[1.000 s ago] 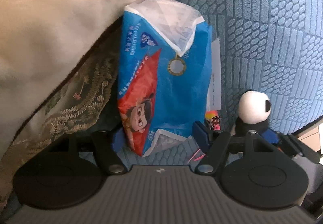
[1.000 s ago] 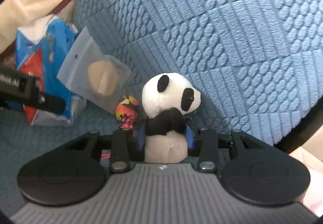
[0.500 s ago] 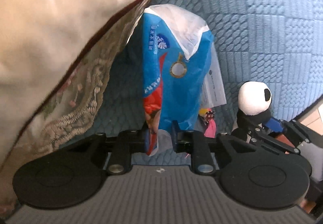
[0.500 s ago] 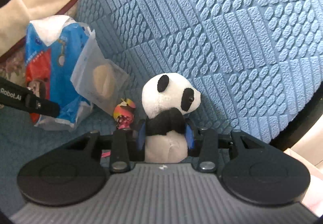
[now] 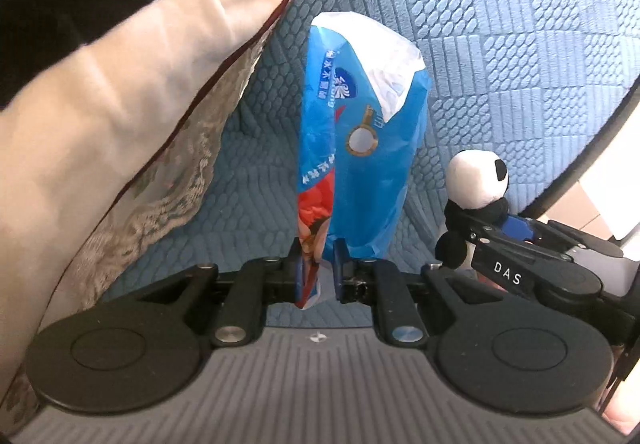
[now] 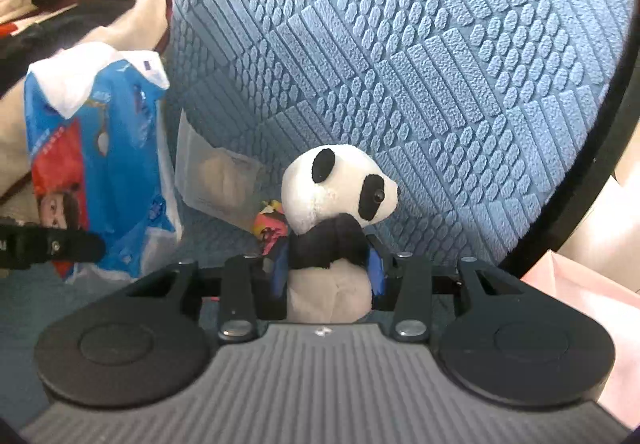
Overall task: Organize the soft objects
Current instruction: 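Lift the panda plush with the right gripper while the left gripper lifts the wipes packet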
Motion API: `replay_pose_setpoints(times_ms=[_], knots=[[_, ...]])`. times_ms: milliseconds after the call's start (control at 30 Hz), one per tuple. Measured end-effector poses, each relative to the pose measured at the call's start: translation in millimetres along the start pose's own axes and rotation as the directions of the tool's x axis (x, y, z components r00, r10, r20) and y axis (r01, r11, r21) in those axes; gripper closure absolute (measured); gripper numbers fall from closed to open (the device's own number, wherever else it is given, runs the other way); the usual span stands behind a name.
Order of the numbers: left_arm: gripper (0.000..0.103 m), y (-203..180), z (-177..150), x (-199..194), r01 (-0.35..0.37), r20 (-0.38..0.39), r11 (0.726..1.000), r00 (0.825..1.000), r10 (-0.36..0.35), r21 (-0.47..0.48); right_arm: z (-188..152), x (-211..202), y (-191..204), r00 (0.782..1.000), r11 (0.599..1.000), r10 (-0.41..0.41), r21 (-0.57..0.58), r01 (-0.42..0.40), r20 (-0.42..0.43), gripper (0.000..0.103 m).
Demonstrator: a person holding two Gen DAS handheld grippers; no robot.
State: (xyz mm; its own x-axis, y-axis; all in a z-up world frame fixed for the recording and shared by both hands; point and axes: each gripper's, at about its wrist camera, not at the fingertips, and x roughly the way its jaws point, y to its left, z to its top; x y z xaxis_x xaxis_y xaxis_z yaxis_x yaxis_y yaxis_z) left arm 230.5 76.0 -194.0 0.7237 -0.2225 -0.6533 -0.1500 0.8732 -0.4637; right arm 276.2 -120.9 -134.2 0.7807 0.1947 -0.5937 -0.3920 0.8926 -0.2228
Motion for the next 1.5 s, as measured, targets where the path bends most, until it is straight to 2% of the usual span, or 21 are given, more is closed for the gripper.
replay_pose_setpoints(times_ms=[200, 433, 833, 1133, 1333, 1500], knots=[[0.087, 8.6, -3.5, -26.3, 0.003, 0.005, 1.0, 1.0, -0.004, 0.025, -10.4, -23.1, 0.8, 1.0, 0.999, 0.004, 0.047, -0.004, -0.013, 0.06], [0.087, -1.8, -12.8, -39.0, 0.015, -0.008, 0.996, 1.0, -0.015, 0.086, -32.5, -43.3, 1.0, 0.999, 0.992, 0.014, 0.123, -0.008, -0.049, 0.06], [0.087, -1.0, -57.7, -75.0, 0.056, -0.08, 0.996, 0.996, -0.051, 0.063, -62.8, -77.5, 16.0, 0.996, 0.985, 0.03, 0.174, -0.014, -0.089, 0.06], [0.086, 1.2, -81.7, -93.0, 0.055, -0.12, 0.997, 0.992, -0.048, 0.054, -85.0, -106.3, 24.5, 0.993, 0.977, 0.047, 0.213, -0.023, -0.11, 0.06], [0.086, 2.5, -86.7, -90.6, 0.033, -0.15, 0.998, 0.988, -0.026, 0.047, -97.8, -116.7, 27.3, 0.988, 0.972, 0.058, 0.235, -0.023, -0.144, 0.059], [0.086, 3.3, -87.2, -70.6, 0.01, -0.193, 0.997, 0.981, 0.005, 0.076, -102.3, -105.8, 29.2, 0.98, 0.972, 0.058, 0.234, -0.013, -0.189, 0.059]])
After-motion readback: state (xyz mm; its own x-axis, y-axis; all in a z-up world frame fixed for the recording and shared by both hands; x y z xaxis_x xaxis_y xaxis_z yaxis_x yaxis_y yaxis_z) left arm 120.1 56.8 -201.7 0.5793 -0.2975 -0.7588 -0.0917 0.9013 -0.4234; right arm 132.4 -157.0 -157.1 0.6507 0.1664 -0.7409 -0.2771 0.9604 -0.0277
